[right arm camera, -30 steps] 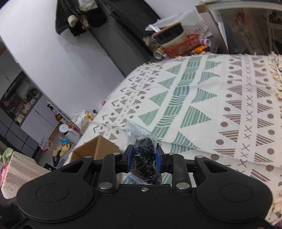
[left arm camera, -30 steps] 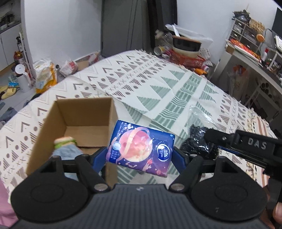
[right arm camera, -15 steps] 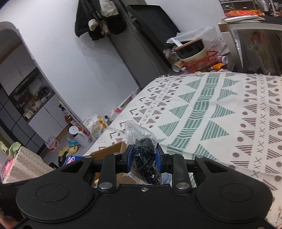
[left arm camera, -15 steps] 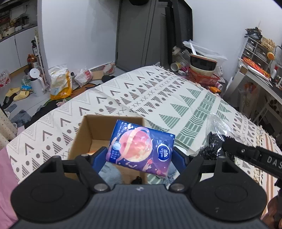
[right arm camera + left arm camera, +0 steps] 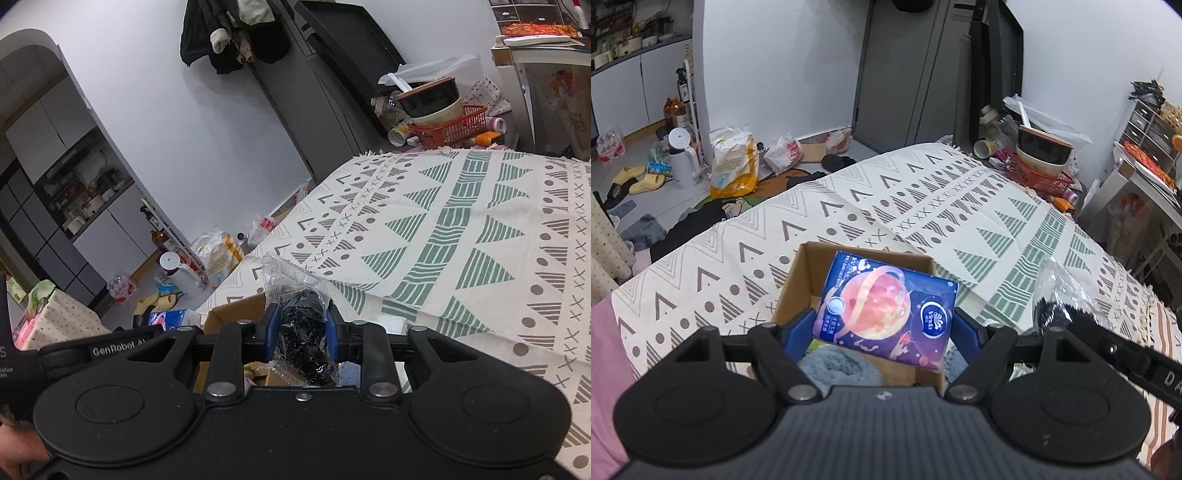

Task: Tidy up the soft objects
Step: 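Carry the packet and bead bag over the box and open both grippers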

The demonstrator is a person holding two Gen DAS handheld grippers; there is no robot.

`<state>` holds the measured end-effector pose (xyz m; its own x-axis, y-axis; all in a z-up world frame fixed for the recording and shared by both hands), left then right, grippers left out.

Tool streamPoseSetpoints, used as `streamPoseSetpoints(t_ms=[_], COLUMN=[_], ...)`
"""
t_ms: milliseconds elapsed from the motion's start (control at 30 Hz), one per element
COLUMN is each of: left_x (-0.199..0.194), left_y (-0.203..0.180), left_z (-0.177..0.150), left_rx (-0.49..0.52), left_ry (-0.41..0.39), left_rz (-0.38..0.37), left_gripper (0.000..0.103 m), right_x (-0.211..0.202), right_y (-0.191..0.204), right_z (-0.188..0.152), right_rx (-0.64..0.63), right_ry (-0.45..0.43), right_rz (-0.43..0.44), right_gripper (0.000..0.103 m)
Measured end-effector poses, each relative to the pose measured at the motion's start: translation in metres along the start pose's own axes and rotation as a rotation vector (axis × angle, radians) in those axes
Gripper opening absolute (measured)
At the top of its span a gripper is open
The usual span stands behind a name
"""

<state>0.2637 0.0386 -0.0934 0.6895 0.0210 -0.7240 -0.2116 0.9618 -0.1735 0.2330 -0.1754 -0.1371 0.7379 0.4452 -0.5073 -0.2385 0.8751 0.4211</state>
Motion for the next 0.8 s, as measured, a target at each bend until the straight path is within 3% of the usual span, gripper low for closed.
streamPoseSetpoints(t_ms=[300, 800], left_x=[0.023, 0.079], left_y=[0.025, 0.036], left_z=[0.007, -0.005], left_rx=[-0.043, -0.073], left_ry=[0.024, 0.144], left_rz=[-0.002, -0.064], left_gripper=[0.077, 0.077], right_x=[0.018, 0.047], right_y=[0.011, 0.026], right_z=[-0.007, -0.010], right_rx=[-0.014, -0.029], right_ry=[0.032, 0.071], right_rz=[0.003, -0.006], right_gripper=[0.026, 0.026])
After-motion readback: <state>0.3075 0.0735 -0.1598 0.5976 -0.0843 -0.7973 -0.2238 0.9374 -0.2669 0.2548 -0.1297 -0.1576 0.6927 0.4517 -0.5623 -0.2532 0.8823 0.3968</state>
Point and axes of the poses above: each gripper's, at about its wrist camera, not at the fingertips, and x roughly the way its jaws point, y to its left, z to its top, the point moved 1 cm from there along x, roughly the way its jaws point, and after that the axes turned 2 degrees about -x, right-handed, at the moved point
